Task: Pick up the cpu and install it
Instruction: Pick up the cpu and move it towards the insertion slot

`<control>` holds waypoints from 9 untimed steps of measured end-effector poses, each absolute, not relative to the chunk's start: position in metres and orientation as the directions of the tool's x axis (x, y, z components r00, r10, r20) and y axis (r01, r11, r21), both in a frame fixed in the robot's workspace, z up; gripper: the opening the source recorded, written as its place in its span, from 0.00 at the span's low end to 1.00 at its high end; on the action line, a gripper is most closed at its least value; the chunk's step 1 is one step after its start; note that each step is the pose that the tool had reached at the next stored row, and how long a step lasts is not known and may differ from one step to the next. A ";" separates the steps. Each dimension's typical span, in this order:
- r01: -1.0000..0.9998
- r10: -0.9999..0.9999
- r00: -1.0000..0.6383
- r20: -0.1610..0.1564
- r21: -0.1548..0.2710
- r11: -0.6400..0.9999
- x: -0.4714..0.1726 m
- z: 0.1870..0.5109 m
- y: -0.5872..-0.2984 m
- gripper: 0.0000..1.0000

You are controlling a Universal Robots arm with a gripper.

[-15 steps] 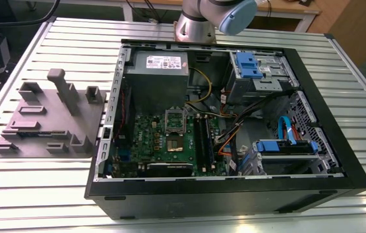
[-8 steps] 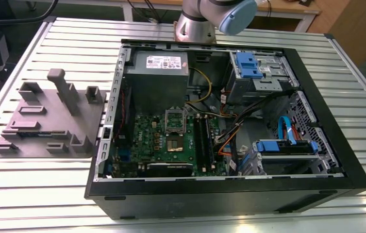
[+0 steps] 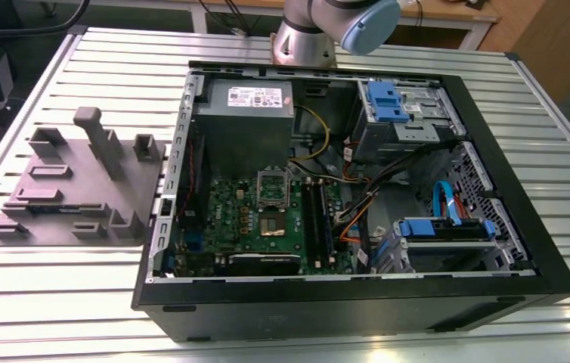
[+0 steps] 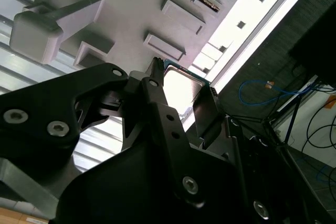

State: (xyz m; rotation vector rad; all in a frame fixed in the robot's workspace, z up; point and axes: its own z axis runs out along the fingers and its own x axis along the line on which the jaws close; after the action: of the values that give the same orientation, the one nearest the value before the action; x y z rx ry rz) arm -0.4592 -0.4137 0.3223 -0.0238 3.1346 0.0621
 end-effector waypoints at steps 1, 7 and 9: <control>-0.015 -0.015 -1.000 -0.007 0.040 0.999 -0.459 0.323 -0.414 0.47; -0.015 -0.015 -1.000 -0.007 0.040 0.999 -0.459 0.325 -0.414 0.47; -0.015 -0.015 -1.000 -0.007 0.040 0.999 -0.459 0.325 -0.414 0.47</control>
State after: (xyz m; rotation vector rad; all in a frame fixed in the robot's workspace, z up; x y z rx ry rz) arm -0.4591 -0.4137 0.3254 -0.0238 3.1345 0.0623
